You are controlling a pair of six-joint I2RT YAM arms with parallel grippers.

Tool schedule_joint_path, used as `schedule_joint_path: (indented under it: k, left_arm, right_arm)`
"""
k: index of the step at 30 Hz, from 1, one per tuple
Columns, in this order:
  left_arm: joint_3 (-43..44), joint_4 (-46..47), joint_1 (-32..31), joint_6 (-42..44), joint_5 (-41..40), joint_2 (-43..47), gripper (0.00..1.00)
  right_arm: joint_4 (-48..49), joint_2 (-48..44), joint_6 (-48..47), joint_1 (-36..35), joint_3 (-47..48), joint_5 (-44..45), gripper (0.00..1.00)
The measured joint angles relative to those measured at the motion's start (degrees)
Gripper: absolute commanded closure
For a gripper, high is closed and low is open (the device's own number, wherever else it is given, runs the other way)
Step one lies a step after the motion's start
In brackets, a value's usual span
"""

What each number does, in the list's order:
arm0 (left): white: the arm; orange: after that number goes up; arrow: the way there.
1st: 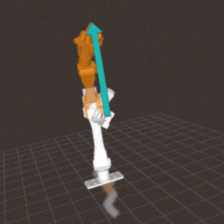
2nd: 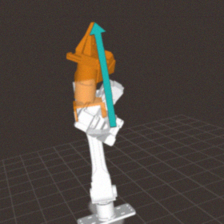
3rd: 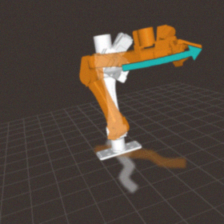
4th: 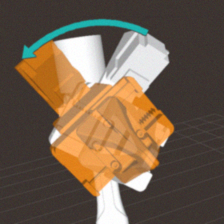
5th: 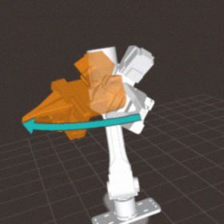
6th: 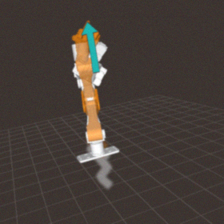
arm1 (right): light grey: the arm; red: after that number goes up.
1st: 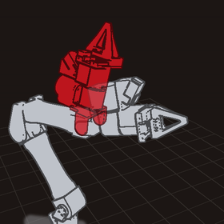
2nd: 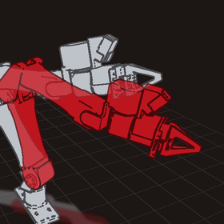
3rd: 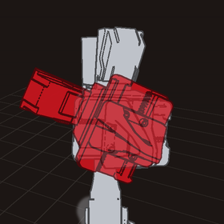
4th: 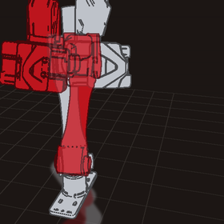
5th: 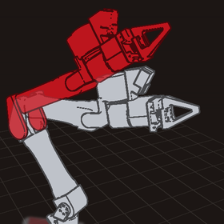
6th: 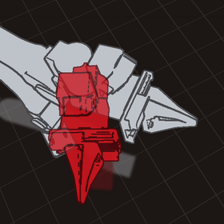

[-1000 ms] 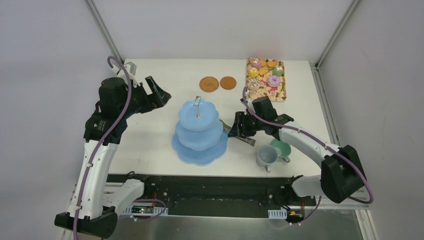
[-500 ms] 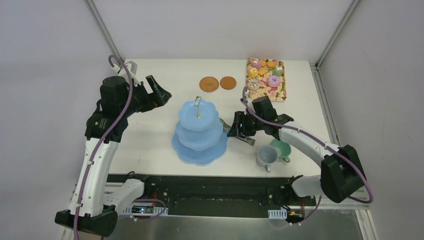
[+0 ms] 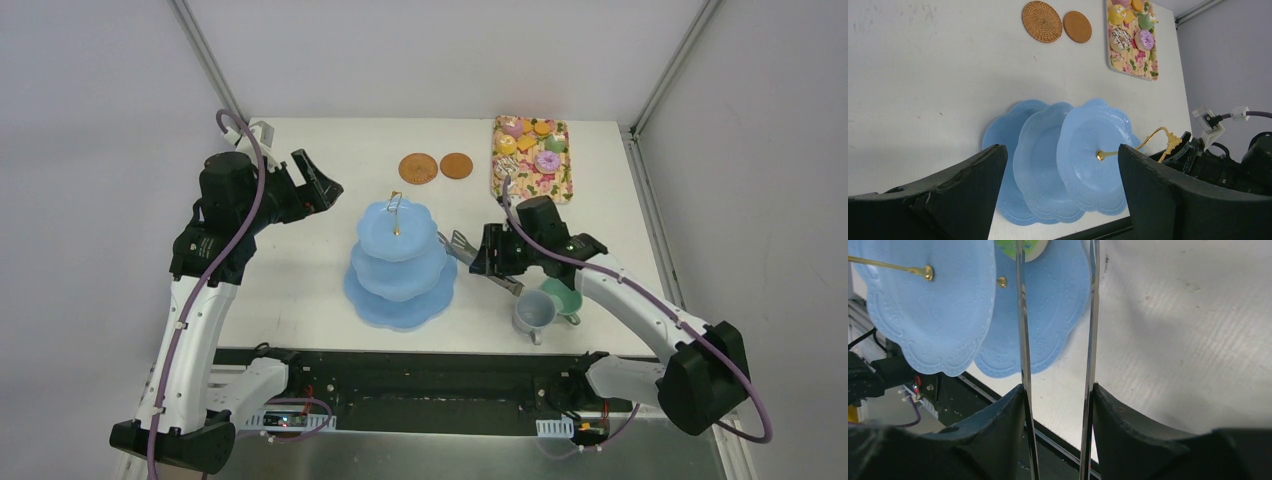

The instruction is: Serve the afternoon tea

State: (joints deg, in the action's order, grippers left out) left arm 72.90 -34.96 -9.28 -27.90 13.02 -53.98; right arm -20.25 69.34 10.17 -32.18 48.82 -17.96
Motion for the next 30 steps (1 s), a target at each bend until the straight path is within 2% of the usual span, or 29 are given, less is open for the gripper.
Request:
schedule_joint_path:
  k: [8, 14, 21, 25, 30]
  left_arm:
    - [-0.5, 0.3, 0.0, 0.0, 0.0, 0.1, 0.15]
    - [-0.5, 0.2, 0.0, 0.0, 0.0, 0.3, 0.15]
    - [-0.5, 0.2, 0.0, 0.3, -0.1, 1.3, 0.15]
    - [-0.5, 0.1, 0.0, 0.6, -0.4, 1.6, 0.15]
    - [-0.5, 0.0, 0.0, 1.1, -1.2, 1.6, 0.15]
  right_arm:
    - [-5.5, -2.6, 1.2, 1.2, 0.3, 12.2, 0.52]
    - [-7.5, -0.3, 1.7, 10.8, 5.7, 18.4, 0.52]
    - [-10.2, 13.0, 1.2, 23.3, 20.7, 21.0, 0.51]
    - [-12.9, 21.2, 0.6, 27.1, 28.7, 21.4, 0.49]
    - [-15.7, 27.1, 0.0, 29.5, 34.3, 20.9, 0.46]
